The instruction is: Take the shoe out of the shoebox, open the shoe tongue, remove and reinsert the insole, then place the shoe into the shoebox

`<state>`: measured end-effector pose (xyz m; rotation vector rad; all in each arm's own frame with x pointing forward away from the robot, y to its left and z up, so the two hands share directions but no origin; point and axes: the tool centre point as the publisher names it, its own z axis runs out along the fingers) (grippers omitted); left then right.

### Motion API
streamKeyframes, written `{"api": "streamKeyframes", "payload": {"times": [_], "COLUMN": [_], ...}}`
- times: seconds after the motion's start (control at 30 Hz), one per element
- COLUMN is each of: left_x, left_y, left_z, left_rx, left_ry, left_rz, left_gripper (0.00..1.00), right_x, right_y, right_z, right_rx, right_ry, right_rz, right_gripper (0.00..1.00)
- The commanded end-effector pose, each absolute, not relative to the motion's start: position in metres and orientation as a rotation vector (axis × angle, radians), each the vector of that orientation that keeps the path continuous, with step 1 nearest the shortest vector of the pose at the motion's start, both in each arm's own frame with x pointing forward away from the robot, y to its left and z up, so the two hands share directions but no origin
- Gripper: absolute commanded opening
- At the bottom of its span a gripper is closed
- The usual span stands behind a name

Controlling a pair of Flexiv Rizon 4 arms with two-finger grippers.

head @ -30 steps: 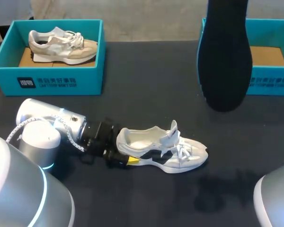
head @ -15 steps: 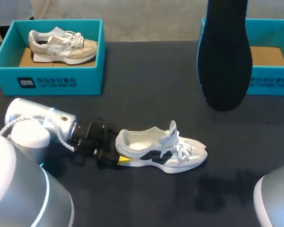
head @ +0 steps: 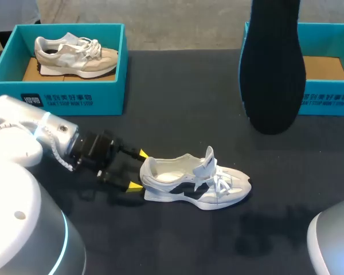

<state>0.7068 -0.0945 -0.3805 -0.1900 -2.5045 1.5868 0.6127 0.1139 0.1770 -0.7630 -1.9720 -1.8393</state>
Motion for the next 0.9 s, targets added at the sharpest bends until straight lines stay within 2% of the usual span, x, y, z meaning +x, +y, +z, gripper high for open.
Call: {"api": "streamKeyframes", "payload": {"times": [0.03,0.9], "left_x": [0.706,0.704], "left_y": [-0.082,-0.071], "left_z": [-0.359,-0.314], "left_rx": [-0.216,-0.252], "left_ry": [-2.578,-2.803], "left_rz": [1.476,0.850], "left_gripper": [1.00,1.00], "right_x": [0.615,0.615], "right_y": [0.116,0.116], "right_z": [0.179,0.179], "right_rx": [-0.763,-0.763], "right_ry": [-1.975,-1.975], "right_rz": [-1.834,-1.834], "right_gripper": [0.00,0.00]}}
